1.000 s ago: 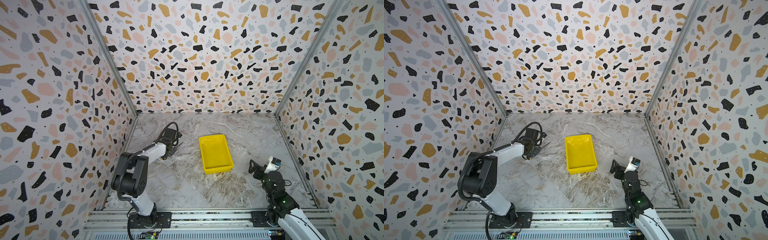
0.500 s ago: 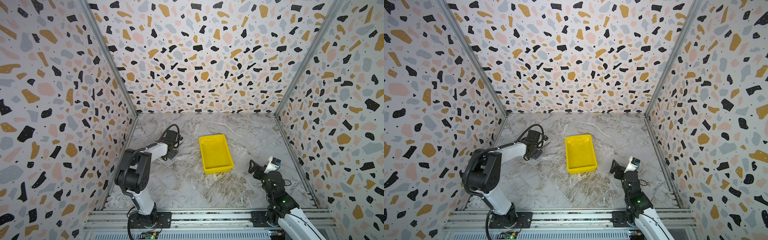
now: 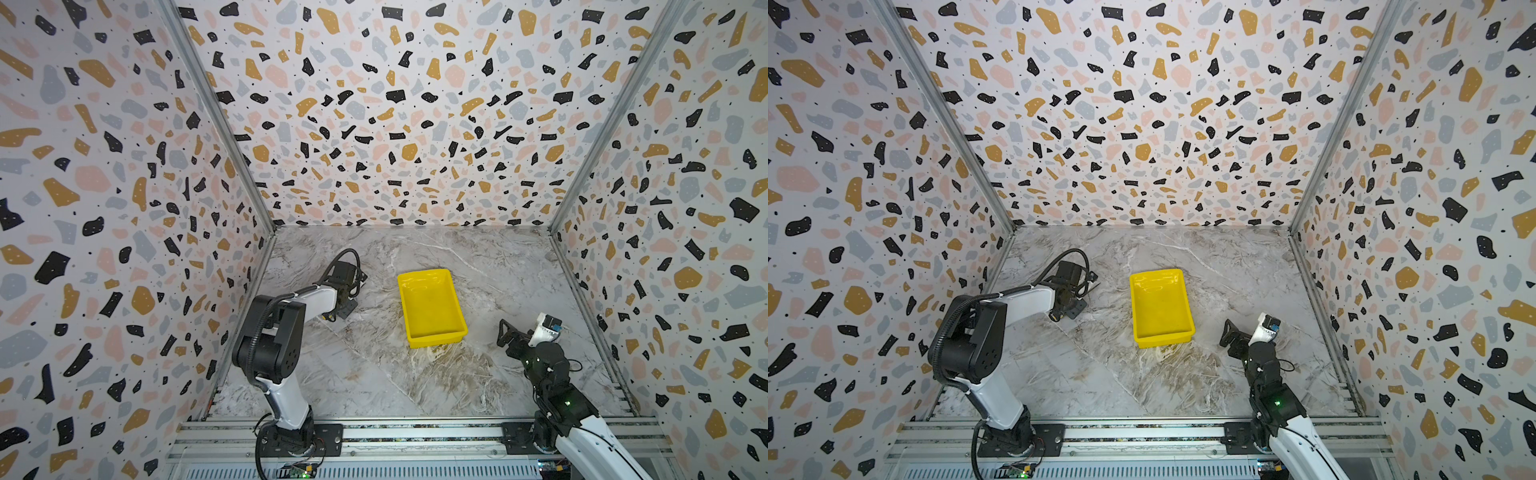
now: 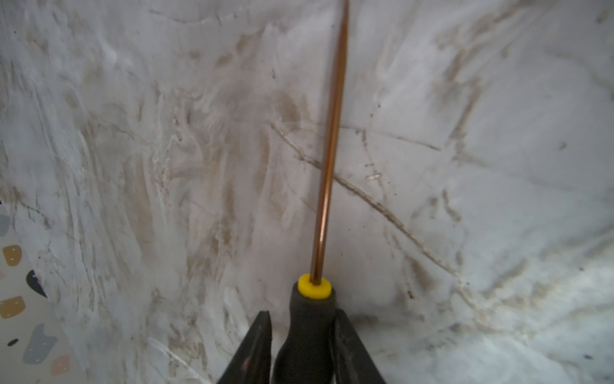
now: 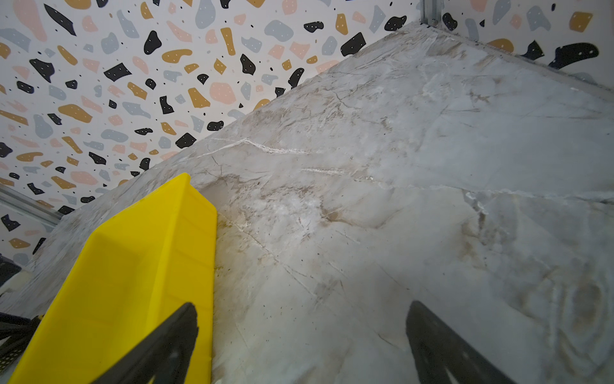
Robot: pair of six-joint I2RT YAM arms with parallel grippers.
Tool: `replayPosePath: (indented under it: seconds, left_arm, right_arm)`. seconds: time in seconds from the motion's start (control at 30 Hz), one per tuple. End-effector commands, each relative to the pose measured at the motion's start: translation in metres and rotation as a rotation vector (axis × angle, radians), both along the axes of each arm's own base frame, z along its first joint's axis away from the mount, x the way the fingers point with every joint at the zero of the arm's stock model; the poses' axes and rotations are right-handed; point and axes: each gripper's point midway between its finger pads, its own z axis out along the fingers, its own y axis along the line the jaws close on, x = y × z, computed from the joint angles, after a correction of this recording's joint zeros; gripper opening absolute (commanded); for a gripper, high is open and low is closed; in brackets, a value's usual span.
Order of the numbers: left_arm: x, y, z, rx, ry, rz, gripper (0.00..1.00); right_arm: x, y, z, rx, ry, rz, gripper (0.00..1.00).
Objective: Put the screwdriver in the bin
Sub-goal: Pick up the screwdriver from the middle-left of the table.
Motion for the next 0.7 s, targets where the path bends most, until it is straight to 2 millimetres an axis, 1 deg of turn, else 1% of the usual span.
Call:
replayPosePath:
  seconds: [0.0,0.07,0.2,0.33,0.4,0.43,0.53,0.57,0.67]
  left_arm:
    - [-0.013,-0.001,-0.016,0.006,0.072,-0.018,0.21]
    - [-0.012,-0.003,-0.015,-0.004,0.079,-0.026,0.17]
    - [-0.003,-0.01,-0.004,-0.047,0.048,-0.013,0.16]
    - [0.008,-0.018,0.018,-0.116,-0.004,0.022,0.15]
    - [0.011,-0.026,0.028,-0.181,-0.018,0.055,0.14]
    - [0.012,-0.032,0.033,-0.229,-0.018,0.073,0.11]
    - [0.008,-0.05,0.041,-0.381,0.002,0.134,0.1]
    - [0.006,-0.054,0.043,-0.418,0.003,0.158,0.09]
    - [0.002,-0.051,0.047,-0.457,-0.008,0.248,0.09]
  right_arm:
    - [0.001,-0.001,0.003,0.005,-0.015,-0.01,0.99]
    - [0.001,0.0,0.004,0.008,-0.017,-0.009,0.99]
    - [0.001,0.0,0.004,0.008,-0.017,-0.008,0.99]
    - [0.001,0.0,0.003,0.008,-0.015,-0.007,0.99]
    - [0.001,0.001,0.004,0.007,-0.016,-0.005,0.99]
    - [0.001,0.001,0.004,0.007,-0.016,-0.004,0.99]
    - [0.001,0.001,0.003,0.005,-0.015,-0.003,0.99]
    - [0.001,0.001,0.003,0.004,-0.015,-0.004,0.99]
    - [0.002,0.001,0.003,0.0,-0.009,-0.007,0.99]
